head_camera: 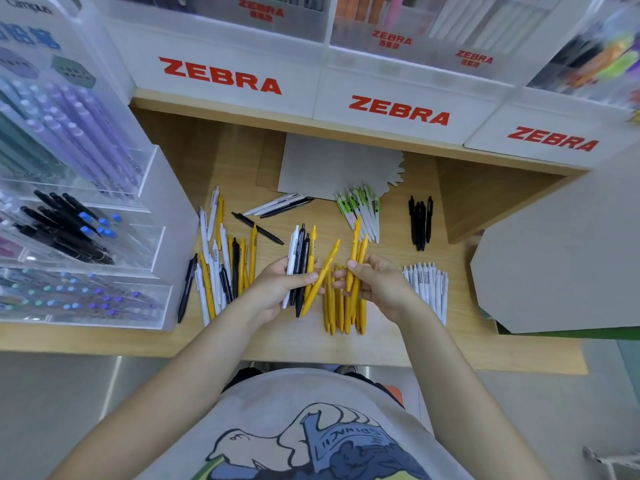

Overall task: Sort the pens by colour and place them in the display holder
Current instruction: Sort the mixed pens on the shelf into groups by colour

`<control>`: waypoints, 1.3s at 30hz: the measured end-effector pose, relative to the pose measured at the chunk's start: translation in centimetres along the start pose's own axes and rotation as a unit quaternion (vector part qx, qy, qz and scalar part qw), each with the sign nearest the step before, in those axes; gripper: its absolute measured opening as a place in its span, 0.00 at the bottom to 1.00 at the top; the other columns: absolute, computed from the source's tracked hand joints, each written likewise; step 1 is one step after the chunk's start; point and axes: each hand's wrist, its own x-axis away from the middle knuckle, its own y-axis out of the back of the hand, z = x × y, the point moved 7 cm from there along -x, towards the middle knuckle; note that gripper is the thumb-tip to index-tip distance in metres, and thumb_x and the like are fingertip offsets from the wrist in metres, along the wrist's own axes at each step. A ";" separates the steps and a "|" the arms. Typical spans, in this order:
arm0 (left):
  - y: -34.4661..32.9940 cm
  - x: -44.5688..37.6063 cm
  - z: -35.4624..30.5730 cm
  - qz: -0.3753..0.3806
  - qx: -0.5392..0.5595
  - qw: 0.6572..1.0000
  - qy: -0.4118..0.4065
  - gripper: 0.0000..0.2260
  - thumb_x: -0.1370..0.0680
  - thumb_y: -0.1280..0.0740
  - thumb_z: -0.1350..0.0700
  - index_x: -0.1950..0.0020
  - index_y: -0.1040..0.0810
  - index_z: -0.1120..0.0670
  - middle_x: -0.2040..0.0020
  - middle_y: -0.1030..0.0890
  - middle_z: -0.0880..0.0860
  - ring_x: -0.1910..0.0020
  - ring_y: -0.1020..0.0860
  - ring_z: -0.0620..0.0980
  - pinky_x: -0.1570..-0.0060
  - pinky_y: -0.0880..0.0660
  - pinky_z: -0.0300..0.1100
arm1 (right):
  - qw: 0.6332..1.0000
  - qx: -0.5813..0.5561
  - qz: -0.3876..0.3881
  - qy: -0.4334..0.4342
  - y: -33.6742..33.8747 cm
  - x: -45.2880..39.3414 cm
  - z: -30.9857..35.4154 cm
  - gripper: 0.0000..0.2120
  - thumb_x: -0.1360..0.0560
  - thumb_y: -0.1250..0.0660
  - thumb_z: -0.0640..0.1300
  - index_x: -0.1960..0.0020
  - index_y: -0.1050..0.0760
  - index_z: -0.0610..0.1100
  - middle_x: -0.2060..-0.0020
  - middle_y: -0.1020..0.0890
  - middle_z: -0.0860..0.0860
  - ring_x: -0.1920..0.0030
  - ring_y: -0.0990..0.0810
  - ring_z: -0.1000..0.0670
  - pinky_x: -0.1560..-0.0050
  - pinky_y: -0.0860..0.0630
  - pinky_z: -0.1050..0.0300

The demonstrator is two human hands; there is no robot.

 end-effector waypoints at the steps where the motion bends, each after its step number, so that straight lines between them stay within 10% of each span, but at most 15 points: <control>1: -0.1 -0.3 0.2 -0.007 -0.001 1.000 0.002 0.15 0.25 0.29 0.66 0.39 0.22 0.58 0.50 0.15 0.59 0.53 0.15 0.58 0.55 0.17 0.45 | 1.000 -0.001 -0.017 -0.005 0.9 -0.2 -0.3 0.05 0.20 0.35 0.40 0.47 0.27 0.38 0.54 0.16 0.40 0.56 0.15 0.44 0.53 0.18 0.49; 5: -0.9 -1.9 2.0 -0.027 -0.014 0.999 0.033 0.14 0.24 0.29 0.66 0.39 0.22 0.59 0.50 0.15 0.59 0.55 0.15 0.56 0.59 0.19 0.42 | 0.995 0.028 -0.083 -0.042 4.5 -0.9 -3.0 0.03 0.21 0.34 0.36 0.53 0.25 0.36 0.58 0.19 0.37 0.62 0.19 0.43 0.55 0.18 0.46; 9: -1.3 -3.2 5.2 -0.064 -0.007 0.995 0.077 0.15 0.25 0.28 0.66 0.39 0.23 0.62 0.54 0.14 0.57 0.57 0.15 0.56 0.61 0.19 0.44 | 0.974 0.134 -0.166 -0.075 7.2 -2.0 -7.2 0.22 0.26 0.27 0.39 0.75 0.32 0.47 0.72 0.30 0.46 0.67 0.28 0.45 0.61 0.26 0.46; 18: -1.1 -3.8 8.7 -0.165 -0.057 0.982 0.074 0.11 0.26 0.26 0.62 0.45 0.22 0.58 0.53 0.14 0.55 0.58 0.15 0.51 0.57 0.19 0.46 | 0.945 0.261 -0.197 -0.029 6.4 -3.8 -8.8 0.14 0.25 0.28 0.46 0.43 0.20 0.38 0.54 0.20 0.48 0.52 0.23 0.50 0.53 0.30 0.60; 32: -1.9 -3.8 7.5 -0.139 -0.051 0.988 0.044 0.09 0.23 0.28 0.61 0.44 0.21 0.58 0.50 0.14 0.58 0.54 0.15 0.57 0.56 0.17 0.50 | 0.951 0.236 -0.198 0.030 6.1 -3.0 -6.9 0.07 0.23 0.32 0.44 0.47 0.20 0.44 0.60 0.21 0.51 0.58 0.19 0.44 0.54 0.19 0.45; 39: -2.7 -2.8 6.1 -0.047 -0.054 0.997 0.035 0.09 0.23 0.29 0.62 0.42 0.19 0.55 0.53 0.14 0.55 0.55 0.15 0.54 0.54 0.17 0.49 | 0.993 0.097 -0.069 0.009 2.2 -2.1 -5.4 0.05 0.23 0.30 0.46 0.49 0.20 0.44 0.64 0.20 0.51 0.70 0.21 0.58 0.68 0.24 0.59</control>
